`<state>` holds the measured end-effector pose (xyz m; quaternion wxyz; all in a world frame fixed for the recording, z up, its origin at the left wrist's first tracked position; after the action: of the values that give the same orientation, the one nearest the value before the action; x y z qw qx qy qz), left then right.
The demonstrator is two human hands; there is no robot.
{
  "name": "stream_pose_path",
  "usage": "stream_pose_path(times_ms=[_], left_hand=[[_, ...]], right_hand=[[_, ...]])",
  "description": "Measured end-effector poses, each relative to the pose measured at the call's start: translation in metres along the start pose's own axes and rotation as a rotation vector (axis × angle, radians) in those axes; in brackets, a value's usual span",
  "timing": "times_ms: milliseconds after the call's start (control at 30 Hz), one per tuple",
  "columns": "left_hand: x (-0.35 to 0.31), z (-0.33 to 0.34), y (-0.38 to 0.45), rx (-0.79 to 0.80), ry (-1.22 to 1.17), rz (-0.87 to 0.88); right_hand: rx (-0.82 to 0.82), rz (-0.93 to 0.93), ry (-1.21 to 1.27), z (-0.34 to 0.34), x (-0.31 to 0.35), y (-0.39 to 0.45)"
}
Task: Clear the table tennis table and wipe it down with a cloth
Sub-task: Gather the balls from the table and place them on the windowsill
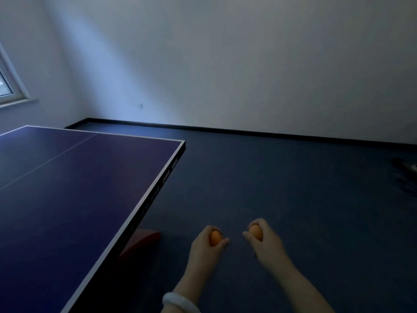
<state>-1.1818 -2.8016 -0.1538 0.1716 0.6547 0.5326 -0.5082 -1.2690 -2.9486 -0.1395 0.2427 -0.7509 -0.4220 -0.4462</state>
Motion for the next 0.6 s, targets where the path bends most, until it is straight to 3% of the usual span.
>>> stream_pose_path(times_ms=[200, 333, 600], left_hand=[[-0.084, 0.03, 0.141, 0.03, -0.043, -0.003], [-0.133, 0.056, 0.216, 0.058, -0.091, 0.014], [-0.209, 0.087, 0.395, 0.074, -0.275, -0.062]], right_hand=[[0.013, 0.054, 0.032, -0.048, -0.008, 0.15], [-0.07, 0.104, 0.188, -0.075, -0.02, 0.234], [-0.072, 0.222, 0.453, -0.078, -0.057, 0.441]])
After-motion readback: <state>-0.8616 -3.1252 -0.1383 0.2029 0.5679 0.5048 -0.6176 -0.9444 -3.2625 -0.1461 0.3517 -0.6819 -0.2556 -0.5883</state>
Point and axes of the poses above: each hand's wrist, its own y-axis towards the middle knuckle, its own z-axis out of the palm, x = y × z, the point moved 1 cm from there along y, towards the middle knuckle, and after that the axes turned 9 degrees about -z, right-handed, at the moved point
